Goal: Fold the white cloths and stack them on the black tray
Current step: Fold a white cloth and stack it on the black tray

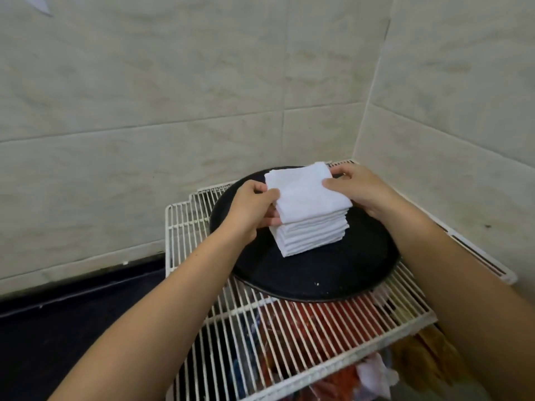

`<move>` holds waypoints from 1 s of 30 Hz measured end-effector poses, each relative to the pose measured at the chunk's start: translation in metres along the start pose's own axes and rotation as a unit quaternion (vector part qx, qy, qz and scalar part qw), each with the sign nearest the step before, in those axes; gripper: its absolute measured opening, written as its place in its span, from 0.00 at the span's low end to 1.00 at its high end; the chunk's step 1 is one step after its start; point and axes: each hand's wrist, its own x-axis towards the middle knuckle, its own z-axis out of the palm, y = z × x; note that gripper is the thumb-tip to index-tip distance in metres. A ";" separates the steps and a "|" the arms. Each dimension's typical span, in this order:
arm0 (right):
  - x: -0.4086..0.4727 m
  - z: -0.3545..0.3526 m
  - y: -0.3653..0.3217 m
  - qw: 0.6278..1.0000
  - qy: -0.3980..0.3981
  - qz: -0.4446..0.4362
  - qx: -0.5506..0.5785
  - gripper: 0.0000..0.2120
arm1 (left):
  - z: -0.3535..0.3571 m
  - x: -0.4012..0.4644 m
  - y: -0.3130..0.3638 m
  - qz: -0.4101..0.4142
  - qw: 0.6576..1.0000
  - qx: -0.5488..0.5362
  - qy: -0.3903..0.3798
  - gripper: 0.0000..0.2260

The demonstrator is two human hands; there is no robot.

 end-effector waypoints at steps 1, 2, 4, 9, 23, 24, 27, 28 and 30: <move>-0.002 -0.001 -0.001 1.000 0.003 0.001 -0.007 0.04 | -0.002 -0.002 0.001 0.002 1.000 0.001 0.002 0.07; -0.005 -0.001 -0.005 1.000 0.012 -0.001 -0.026 0.03 | -0.005 -0.006 0.003 0.004 1.000 0.000 0.003 0.06; -0.014 -0.004 -0.016 0.995 0.053 -0.006 -0.085 0.15 | -0.014 -0.017 0.007 0.005 1.000 -0.004 0.010 0.06; -0.059 0.030 -0.070 0.971 0.139 -0.142 -0.132 0.16 | -0.075 -0.070 0.001 0.025 0.998 0.004 0.065 0.05; -0.350 0.480 -0.134 0.857 -0.301 -0.379 -0.175 0.12 | -0.438 -0.455 -0.132 -0.042 0.865 0.238 0.440 0.04; -0.377 0.506 -0.135 0.842 -0.331 -0.390 -0.173 0.12 | -0.456 -0.484 -0.144 -0.059 0.845 0.257 0.465 0.03; -0.457 0.577 -0.134 0.783 -0.431 -0.417 -0.166 0.12 | -0.502 -0.558 -0.177 -0.109 0.798 0.277 0.524 0.05; -0.481 0.598 -0.132 0.764 -0.458 -0.422 -0.168 0.12 | -0.513 -0.577 -0.187 -0.124 0.789 0.265 0.541 0.07; -0.518 0.637 -0.129 0.734 -0.491 -0.435 -0.178 0.12 | -0.534 -0.610 -0.206 -0.151 0.772 0.247 0.566 0.09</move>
